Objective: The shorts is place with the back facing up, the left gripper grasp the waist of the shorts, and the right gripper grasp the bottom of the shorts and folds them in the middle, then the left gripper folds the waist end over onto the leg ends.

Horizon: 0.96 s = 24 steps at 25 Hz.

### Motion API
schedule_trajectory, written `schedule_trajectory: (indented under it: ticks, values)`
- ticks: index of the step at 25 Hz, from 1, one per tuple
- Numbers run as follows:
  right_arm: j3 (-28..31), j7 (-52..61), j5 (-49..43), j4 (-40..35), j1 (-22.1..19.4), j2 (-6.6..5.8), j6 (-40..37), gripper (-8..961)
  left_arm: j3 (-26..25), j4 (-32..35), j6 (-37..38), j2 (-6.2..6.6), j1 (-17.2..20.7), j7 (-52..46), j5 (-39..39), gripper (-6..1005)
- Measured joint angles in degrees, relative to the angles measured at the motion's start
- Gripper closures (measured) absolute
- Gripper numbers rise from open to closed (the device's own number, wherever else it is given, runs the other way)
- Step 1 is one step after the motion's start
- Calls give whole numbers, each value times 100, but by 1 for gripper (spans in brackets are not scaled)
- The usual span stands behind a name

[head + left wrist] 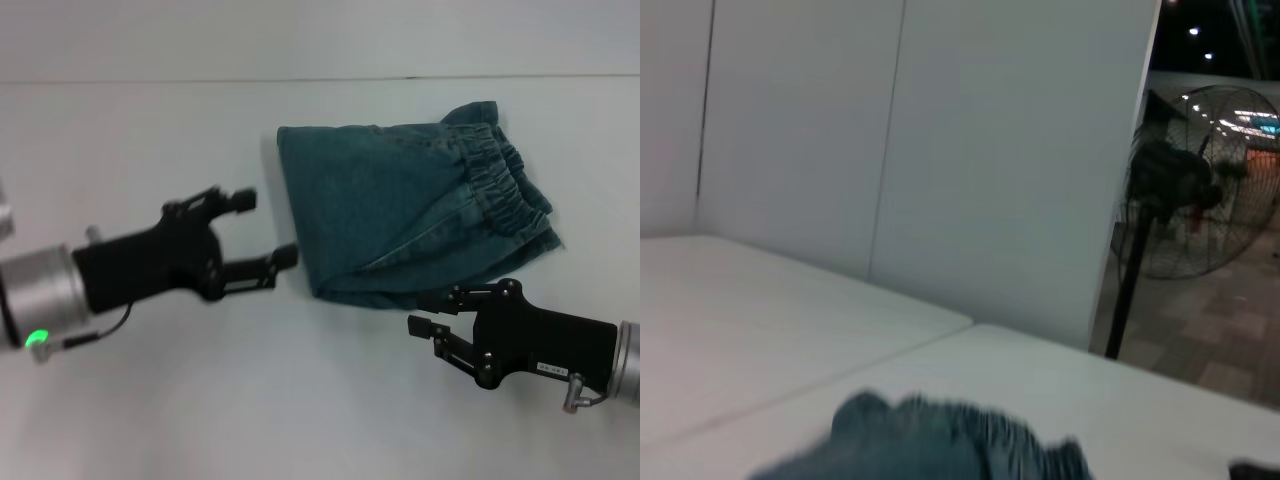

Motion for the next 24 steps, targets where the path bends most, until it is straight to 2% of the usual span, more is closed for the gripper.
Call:
schedule_trajectory:
  ticks: [5,10,13,17,24]
  values:
    - [106,-255,110,350,-9,18,156,773,-638,-572,167,16,308,591,399,85]
    - [229,-692,130,497,-74,16,169,539,-1410,-959,288,7,698,1161,624,65]
    - [255,-812,131,519,-88,14,232,303,-1719,-992,453,23,810,1238,846,65]
    - [249,-854,132,537,-60,8,247,227,-2059,-1029,795,49,831,1362,1115,65]
    - [213,-1004,108,576,-39,9,216,93,-2117,-1041,891,76,833,1360,1214,65]
